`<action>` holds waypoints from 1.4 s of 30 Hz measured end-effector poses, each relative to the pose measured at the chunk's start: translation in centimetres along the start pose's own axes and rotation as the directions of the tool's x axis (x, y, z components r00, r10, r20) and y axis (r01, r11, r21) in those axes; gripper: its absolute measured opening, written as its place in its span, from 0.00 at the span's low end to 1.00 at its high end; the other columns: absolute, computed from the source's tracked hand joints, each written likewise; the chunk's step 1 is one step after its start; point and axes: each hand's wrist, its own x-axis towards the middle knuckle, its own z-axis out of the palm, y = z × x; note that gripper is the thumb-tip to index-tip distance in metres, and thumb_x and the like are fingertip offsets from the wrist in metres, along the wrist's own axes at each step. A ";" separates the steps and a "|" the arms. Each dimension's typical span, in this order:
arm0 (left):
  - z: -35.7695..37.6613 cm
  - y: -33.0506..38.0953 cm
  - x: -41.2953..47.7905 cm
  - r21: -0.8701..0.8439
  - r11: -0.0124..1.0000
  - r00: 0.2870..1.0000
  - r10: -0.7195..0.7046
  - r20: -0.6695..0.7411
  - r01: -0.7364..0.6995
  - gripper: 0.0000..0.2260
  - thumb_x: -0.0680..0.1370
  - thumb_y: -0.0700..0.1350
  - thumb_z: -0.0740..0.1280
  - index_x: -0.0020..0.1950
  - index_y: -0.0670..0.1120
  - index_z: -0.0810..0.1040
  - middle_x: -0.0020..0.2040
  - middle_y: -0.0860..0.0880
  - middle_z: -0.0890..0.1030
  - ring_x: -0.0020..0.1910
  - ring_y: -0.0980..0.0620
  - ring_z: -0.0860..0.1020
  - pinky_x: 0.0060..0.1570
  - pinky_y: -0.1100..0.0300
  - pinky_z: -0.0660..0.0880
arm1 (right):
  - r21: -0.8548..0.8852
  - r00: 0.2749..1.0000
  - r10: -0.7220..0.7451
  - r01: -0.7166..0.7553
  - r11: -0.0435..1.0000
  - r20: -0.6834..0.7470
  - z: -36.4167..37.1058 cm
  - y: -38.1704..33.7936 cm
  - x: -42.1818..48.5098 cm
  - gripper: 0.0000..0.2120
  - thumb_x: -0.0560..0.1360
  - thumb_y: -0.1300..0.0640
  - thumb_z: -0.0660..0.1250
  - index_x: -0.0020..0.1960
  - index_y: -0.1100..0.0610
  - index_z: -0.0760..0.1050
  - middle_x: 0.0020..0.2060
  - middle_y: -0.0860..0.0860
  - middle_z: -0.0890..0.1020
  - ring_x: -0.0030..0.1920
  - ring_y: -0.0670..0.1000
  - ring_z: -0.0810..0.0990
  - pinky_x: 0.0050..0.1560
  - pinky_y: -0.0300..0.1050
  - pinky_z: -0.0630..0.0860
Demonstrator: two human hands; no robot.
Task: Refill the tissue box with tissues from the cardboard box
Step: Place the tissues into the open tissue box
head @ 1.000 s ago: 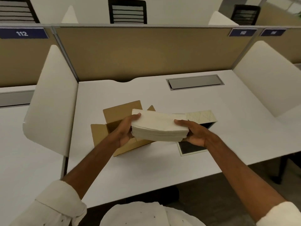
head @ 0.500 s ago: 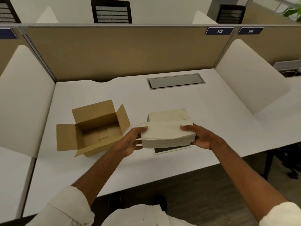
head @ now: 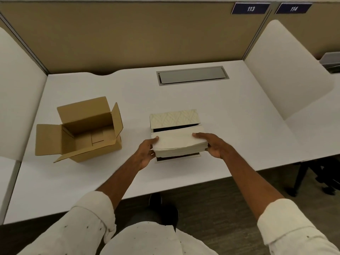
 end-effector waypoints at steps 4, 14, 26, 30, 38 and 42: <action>-0.1 -0.1 1.7 -0.008 1.000 0.999 -0.027 -0.038 0.027 0.17 0.80 0.47 0.69 0.66 0.42 0.76 0.53 0.46 0.81 0.48 0.48 0.79 0.47 0.56 0.78 | -0.002 1.000 0.010 -0.010 1.000 -0.010 0.5 0.4 2.2 0.13 0.73 0.55 0.77 0.55 0.59 0.83 0.47 0.53 0.87 0.45 0.52 0.84 0.49 0.45 0.78; 0.2 -0.5 5.6 0.008 0.996 0.989 -0.092 -0.120 0.093 0.15 0.80 0.45 0.68 0.65 0.41 0.76 0.50 0.48 0.82 0.47 0.51 0.79 0.45 0.59 0.77 | 0.078 0.997 0.000 0.006 0.997 -0.072 0.5 2.6 6.9 0.14 0.75 0.60 0.74 0.60 0.59 0.81 0.57 0.57 0.86 0.58 0.56 0.83 0.62 0.48 0.76; 2.0 -1.6 6.6 0.253 0.962 0.979 -0.051 -0.195 0.100 0.28 0.85 0.56 0.55 0.82 0.47 0.52 0.81 0.48 0.60 0.78 0.46 0.61 0.78 0.51 0.57 | -0.176 0.989 0.021 -0.046 0.983 -0.147 0.0 3.6 7.8 0.37 0.79 0.39 0.66 0.81 0.54 0.58 0.77 0.51 0.67 0.76 0.55 0.65 0.77 0.55 0.63; 2.2 -2.0 6.6 0.218 0.968 0.968 -0.072 -0.242 0.127 0.29 0.85 0.57 0.55 0.82 0.46 0.52 0.81 0.47 0.58 0.78 0.45 0.60 0.78 0.52 0.57 | -0.201 0.989 0.007 -0.037 0.979 -0.150 0.0 3.7 7.7 0.33 0.81 0.41 0.64 0.80 0.53 0.60 0.76 0.52 0.68 0.75 0.55 0.66 0.77 0.57 0.63; 1.5 -1.6 6.5 0.135 0.981 0.964 -0.102 -0.244 0.138 0.31 0.82 0.58 0.62 0.79 0.44 0.60 0.77 0.44 0.67 0.75 0.44 0.66 0.76 0.50 0.62 | -0.282 0.997 0.004 -0.024 0.959 -0.071 -0.7 2.9 7.7 0.27 0.82 0.43 0.63 0.77 0.54 0.66 0.70 0.51 0.74 0.68 0.52 0.71 0.70 0.50 0.69; 2.0 -2.1 6.1 0.134 0.981 0.958 -0.101 -0.269 0.141 0.32 0.82 0.57 0.63 0.80 0.42 0.58 0.78 0.44 0.64 0.76 0.44 0.63 0.77 0.50 0.60 | -0.320 0.999 0.000 -0.013 0.947 -0.040 -0.8 2.3 7.7 0.26 0.83 0.45 0.61 0.78 0.54 0.63 0.69 0.50 0.73 0.65 0.50 0.71 0.66 0.45 0.68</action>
